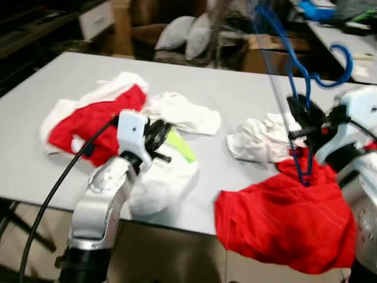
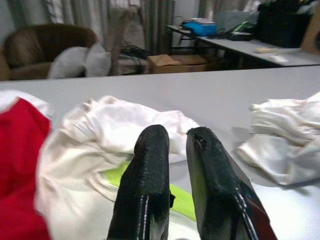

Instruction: Hang hanger

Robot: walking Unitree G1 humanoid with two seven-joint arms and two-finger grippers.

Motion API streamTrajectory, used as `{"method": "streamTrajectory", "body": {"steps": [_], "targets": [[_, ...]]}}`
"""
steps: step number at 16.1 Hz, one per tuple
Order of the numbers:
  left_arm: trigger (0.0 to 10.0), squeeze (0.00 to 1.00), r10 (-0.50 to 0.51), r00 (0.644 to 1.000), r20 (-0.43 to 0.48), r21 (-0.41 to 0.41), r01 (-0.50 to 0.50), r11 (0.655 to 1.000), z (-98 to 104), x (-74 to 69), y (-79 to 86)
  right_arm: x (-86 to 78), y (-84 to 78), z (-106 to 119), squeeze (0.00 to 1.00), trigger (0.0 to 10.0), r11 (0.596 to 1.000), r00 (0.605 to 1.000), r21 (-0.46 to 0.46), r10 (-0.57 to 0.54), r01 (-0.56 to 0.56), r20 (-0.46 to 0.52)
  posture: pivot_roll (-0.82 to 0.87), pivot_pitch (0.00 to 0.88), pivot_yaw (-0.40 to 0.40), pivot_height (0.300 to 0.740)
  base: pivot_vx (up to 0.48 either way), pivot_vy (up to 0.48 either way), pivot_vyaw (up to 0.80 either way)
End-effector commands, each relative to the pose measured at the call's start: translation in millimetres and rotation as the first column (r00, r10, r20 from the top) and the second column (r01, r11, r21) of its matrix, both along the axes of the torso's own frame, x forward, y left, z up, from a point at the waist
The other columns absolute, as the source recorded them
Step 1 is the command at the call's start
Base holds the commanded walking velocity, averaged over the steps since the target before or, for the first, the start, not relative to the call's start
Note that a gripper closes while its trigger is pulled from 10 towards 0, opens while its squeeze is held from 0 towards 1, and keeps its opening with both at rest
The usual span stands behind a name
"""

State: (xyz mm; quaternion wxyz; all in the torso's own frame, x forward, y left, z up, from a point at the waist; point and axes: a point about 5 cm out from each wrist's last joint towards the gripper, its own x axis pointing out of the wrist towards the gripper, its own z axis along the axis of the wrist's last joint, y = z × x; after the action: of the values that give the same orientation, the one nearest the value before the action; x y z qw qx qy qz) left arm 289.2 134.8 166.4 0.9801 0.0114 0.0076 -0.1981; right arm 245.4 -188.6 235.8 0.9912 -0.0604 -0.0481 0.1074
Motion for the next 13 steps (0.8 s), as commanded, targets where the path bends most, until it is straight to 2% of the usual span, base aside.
{"method": "streamTrajectory", "body": {"steps": [1, 3, 5, 7, 10, 12, 13], "targets": [[10.0, 0.00, 0.017, 0.999, 0.038, 0.019, -0.017, 1.000, 6.1, -0.3, 2.4, -1.0, 4.0, 2.7, 0.00, 10.0, 1.000, 1.000, -0.011, -0.003, 0.003, 0.023, -0.14, 0.000, -0.001, 0.740, 0.000, 0.000, 0.00], [10.0, 0.00, 0.045, 0.998, 0.037, 0.039, -0.047, 0.998, 4.1, -1.3, -1.4, -1.7, 8.2, -6.3, 0.00, 10.0, 0.986, 0.990, 0.111, -0.131, 0.125, 0.047, -0.13, 0.000, 0.035, 0.740, 0.000, 0.000, 0.00], [10.0, 0.00, 0.038, 0.998, 0.042, 0.034, -0.039, 0.999, 4.5, -0.8, -3.3, -3.2, 6.9, -6.3, 0.00, 10.0, 0.977, 0.986, 0.147, -0.165, 0.158, 0.036, -0.14, 0.000, 0.046, 0.740, 0.000, 0.000, 0.00], [10.0, 0.00, 0.052, 0.997, 0.064, 0.028, -0.054, 0.998, 7.2, 4.0, -1.9, -8.5, 2.3, -17.5, 0.00, 10.0, 0.969, 0.986, 0.184, -0.164, 0.168, -0.036, -0.14, 0.000, 0.047, 0.740, 0.000, 0.000, 0.00], [10.0, 0.00, 0.065, 0.995, 0.077, 0.021, -0.067, 0.998, 9.8, 7.2, -2.2, -12.5, 8.6, -30.4, 0.00, 10.0, 0.989, 0.989, 0.083, -0.118, 0.126, -0.087, -0.14, 0.000, 0.047, 0.740, 0.000, -0.271, 0.00], [10.0, 0.00, 0.059, 0.995, 0.079, 0.021, -0.061, 0.998, 10.4, 7.3, -4.7, -16.2, 13.4, -29.2, 0.00, 10.0, 0.991, 0.993, 0.089, -0.094, 0.100, -0.071, -0.15, 0.000, 0.048, 0.740, 0.000, -0.289, 0.00], [10.0, 0.00, 0.056, 0.995, 0.085, 0.019, -0.058, 0.998, 11.0, 7.8, -6.4, -18.7, 11.1, -31.9, 0.00, 10.0, 0.992, 0.991, 0.052, -0.108, 0.113, -0.081, -0.15, 0.000, 0.049, 0.740, 0.000, -0.412, 0.00]]}}
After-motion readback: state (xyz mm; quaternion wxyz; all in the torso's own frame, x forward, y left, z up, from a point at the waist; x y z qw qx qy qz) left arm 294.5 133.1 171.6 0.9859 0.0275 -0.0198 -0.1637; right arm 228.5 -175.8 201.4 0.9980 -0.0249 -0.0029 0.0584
